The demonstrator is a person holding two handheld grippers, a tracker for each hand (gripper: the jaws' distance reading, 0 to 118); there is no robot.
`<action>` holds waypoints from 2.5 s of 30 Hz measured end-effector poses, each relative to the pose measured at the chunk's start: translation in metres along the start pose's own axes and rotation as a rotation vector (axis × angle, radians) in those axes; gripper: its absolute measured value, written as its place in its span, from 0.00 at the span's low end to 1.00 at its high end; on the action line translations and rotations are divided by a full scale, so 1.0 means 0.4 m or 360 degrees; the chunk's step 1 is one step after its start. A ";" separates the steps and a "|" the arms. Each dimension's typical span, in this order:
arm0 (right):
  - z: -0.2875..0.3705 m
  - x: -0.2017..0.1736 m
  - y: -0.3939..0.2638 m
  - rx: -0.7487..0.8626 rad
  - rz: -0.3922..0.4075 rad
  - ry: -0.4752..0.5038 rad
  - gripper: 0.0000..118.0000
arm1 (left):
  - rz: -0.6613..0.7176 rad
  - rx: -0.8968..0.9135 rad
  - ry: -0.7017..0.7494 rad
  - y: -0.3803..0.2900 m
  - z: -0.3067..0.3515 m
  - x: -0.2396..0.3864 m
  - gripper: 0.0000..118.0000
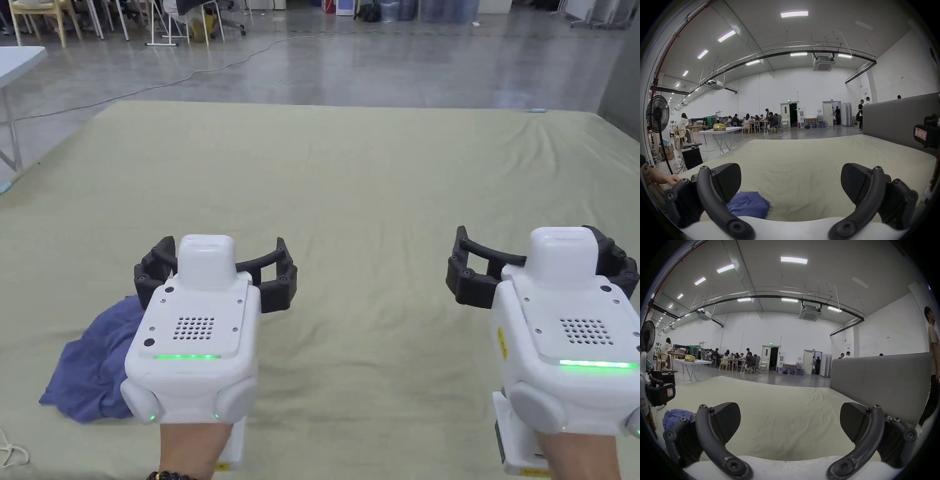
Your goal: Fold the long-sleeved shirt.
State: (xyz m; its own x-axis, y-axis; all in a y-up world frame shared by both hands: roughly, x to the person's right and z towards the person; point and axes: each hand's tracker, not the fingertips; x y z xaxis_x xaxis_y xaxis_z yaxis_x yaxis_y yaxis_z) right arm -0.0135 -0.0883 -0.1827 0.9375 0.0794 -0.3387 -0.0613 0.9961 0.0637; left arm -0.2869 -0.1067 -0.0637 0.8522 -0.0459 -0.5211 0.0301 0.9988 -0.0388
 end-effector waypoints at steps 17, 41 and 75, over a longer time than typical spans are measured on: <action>-0.002 -0.002 -0.004 -0.0006 0.0000 -0.0005 1.00 | 0.0010 -0.0003 0.0009 -0.007 -0.004 0.003 1.00; -0.002 -0.002 -0.019 -0.0040 0.0006 -0.0029 1.00 | -0.0022 -0.0056 -0.0017 -0.022 0.001 0.007 1.00; -0.031 -0.424 0.033 -0.0073 -0.0083 0.0607 0.00 | 0.0052 -0.0100 0.0694 0.039 0.182 -0.384 0.00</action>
State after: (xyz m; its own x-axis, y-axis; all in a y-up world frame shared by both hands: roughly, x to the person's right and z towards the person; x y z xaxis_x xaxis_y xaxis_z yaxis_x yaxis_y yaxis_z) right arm -0.1776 -0.0883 -0.1359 0.7457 0.0289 -0.6656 -0.0404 0.9992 -0.0020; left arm -0.3795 -0.0829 0.0778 0.5515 -0.0308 -0.8336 -0.0363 0.9975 -0.0609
